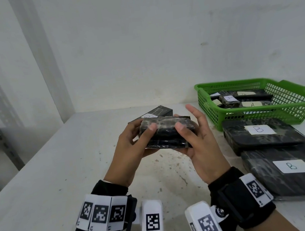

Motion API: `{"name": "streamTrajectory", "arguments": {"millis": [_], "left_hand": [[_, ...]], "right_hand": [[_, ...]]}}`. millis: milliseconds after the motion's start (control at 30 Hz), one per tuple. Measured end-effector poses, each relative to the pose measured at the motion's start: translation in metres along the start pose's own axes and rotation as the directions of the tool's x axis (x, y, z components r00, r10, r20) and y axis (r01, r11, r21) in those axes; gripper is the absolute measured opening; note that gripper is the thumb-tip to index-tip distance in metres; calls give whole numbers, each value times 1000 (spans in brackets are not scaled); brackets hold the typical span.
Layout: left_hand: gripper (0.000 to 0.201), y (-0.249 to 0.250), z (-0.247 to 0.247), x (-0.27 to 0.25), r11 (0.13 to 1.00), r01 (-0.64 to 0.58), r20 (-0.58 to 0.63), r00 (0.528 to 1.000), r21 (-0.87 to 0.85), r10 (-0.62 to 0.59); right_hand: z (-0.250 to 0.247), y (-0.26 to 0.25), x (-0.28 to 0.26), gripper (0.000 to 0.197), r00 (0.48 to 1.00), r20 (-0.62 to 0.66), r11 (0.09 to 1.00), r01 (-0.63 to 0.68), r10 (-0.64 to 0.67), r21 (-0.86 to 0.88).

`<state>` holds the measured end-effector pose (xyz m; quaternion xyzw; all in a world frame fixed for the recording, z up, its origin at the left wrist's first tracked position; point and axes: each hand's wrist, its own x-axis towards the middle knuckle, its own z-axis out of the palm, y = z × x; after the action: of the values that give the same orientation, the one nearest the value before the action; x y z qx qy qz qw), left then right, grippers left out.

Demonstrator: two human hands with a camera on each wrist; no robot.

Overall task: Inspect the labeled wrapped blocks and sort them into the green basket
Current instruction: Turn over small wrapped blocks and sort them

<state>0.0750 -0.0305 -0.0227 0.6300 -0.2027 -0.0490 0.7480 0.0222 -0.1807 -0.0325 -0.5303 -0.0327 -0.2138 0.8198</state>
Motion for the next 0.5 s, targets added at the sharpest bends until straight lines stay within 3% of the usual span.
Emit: {"name": "streamTrajectory", "arguments": {"millis": [100,267,367,500], "left_hand": [[50,-1,-3,1,997,-65,0,998,-39,65],[60,-4,-8,3,987,-79,64,994,-142,89],[48,-2,-6,3,979,-59,75,994,-197,76],[22,-5,-7,6,987,-125,-32,992,-103,123]], "right_hand": [[1,-2,-1,69,995,3,993,-99,99,62],[0,-3,0,50,990,78,993,-118,116,25],[-1,-2,-1,51,993,88,996,-80,77,35],[1,-1,-1,53,989,94,993,-113,111,18]]}}
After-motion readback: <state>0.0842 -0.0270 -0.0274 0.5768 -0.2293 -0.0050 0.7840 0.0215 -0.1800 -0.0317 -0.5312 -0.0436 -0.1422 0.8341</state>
